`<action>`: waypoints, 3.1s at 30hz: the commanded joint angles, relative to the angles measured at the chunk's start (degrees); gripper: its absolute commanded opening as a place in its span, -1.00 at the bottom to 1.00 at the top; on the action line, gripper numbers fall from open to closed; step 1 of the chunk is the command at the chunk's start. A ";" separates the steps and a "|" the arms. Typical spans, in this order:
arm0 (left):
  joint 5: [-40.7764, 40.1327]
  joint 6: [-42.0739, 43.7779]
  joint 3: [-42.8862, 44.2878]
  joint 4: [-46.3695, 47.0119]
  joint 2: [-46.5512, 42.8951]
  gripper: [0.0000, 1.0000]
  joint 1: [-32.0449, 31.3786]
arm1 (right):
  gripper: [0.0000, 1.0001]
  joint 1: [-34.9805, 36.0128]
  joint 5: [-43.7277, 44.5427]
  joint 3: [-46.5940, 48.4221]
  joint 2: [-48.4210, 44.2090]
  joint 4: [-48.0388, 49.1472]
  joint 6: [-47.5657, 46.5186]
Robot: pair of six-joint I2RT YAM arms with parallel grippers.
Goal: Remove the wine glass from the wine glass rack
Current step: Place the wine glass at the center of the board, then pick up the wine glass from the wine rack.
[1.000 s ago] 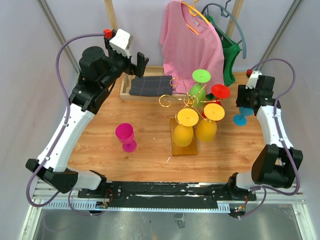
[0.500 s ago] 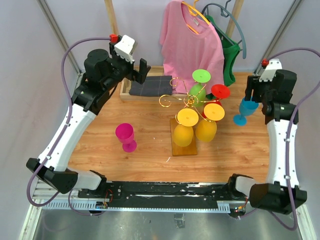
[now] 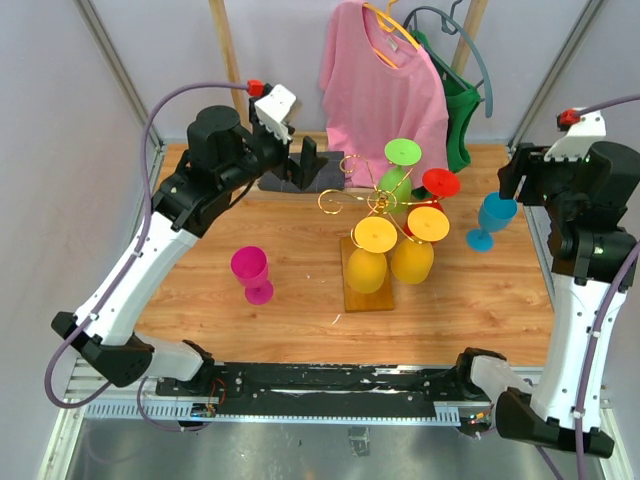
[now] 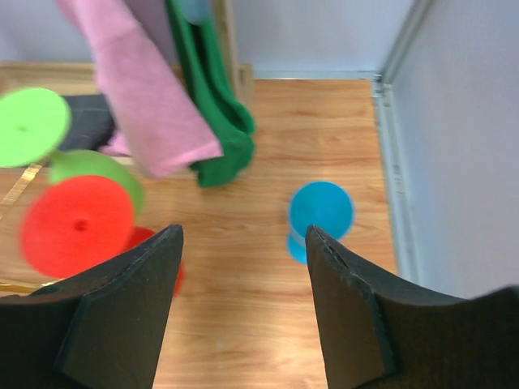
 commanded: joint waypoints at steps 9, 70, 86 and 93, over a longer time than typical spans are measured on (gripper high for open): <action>-4.19 -7.01 5.84 0.59 2.06 0.99 -0.02 | 0.23 -0.71 -18.66 12.61 8.14 -9.84 26.08; -0.40 -8.55 6.06 -0.84 3.03 0.99 -0.02 | -0.10 -3.81 -31.06 -5.20 -6.69 -20.77 38.65; 2.83 -10.07 3.31 -3.57 1.73 0.98 -0.99 | -0.04 -3.78 -32.67 1.85 -10.83 -35.38 38.52; 1.12 -9.71 5.86 -2.31 3.85 0.99 -0.98 | -0.09 -3.78 -38.02 -2.75 -15.61 -26.45 50.07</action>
